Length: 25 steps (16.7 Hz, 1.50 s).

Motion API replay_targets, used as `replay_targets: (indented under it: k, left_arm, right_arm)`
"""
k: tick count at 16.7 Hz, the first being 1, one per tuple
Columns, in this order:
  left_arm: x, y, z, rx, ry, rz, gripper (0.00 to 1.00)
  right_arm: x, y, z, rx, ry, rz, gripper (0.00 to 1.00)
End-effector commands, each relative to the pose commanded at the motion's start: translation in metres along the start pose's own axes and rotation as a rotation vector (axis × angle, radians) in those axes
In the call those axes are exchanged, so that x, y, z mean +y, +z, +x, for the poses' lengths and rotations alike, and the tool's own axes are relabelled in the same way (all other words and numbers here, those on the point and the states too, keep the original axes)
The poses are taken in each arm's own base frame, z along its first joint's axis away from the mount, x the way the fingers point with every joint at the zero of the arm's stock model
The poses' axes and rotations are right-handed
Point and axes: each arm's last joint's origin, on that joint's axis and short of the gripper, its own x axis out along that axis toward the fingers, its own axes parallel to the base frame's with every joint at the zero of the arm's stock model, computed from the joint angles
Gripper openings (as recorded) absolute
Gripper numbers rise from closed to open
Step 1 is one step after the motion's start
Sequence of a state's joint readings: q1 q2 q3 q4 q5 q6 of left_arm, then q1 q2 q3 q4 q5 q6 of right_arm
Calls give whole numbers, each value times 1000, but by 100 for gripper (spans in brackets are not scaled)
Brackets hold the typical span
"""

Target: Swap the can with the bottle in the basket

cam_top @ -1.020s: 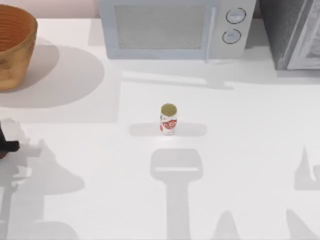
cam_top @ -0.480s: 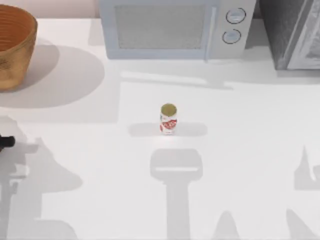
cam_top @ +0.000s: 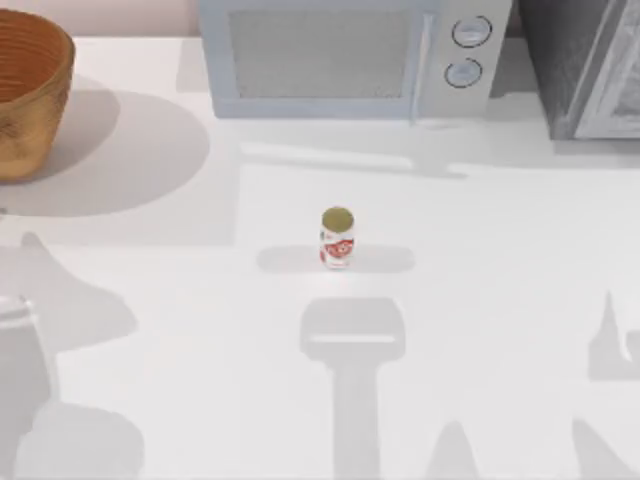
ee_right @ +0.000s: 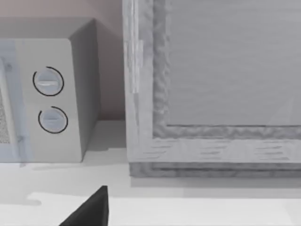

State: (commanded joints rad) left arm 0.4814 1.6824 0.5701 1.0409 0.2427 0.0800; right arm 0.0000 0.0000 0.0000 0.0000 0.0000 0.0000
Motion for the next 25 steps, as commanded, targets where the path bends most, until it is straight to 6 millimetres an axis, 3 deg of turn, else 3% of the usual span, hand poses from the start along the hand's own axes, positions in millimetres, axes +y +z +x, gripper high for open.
replay_targets:
  k: [2, 5, 9, 12, 15, 21, 25]
  left_arm:
    - [13, 31, 14, -8, 27, 3, 0]
    - [15, 78, 35, 5, 0, 2, 0]
    - [-7, 131, 57, 52, -114, -3, 0]
    - [-32, 157, 67, 95, -210, -5, 0]
    - [-48, 170, 71, 121, -273, -6, 0]
    - [-48, 171, 71, 121, -272, -5, 0]
    - [-55, 150, 98, 127, -274, -6, 0]
  right_arm:
    - [0, 0, 0, 0, 0, 0, 100]
    - [0, 0, 0, 0, 0, 0, 100]
    - [0, 0, 0, 0, 0, 0, 100]
    - [0, 0, 0, 0, 0, 0, 100]
    - [0, 0, 0, 0, 0, 0, 100]
    - [0, 0, 0, 0, 0, 0, 100]
    - [0, 0, 0, 0, 0, 0, 100]
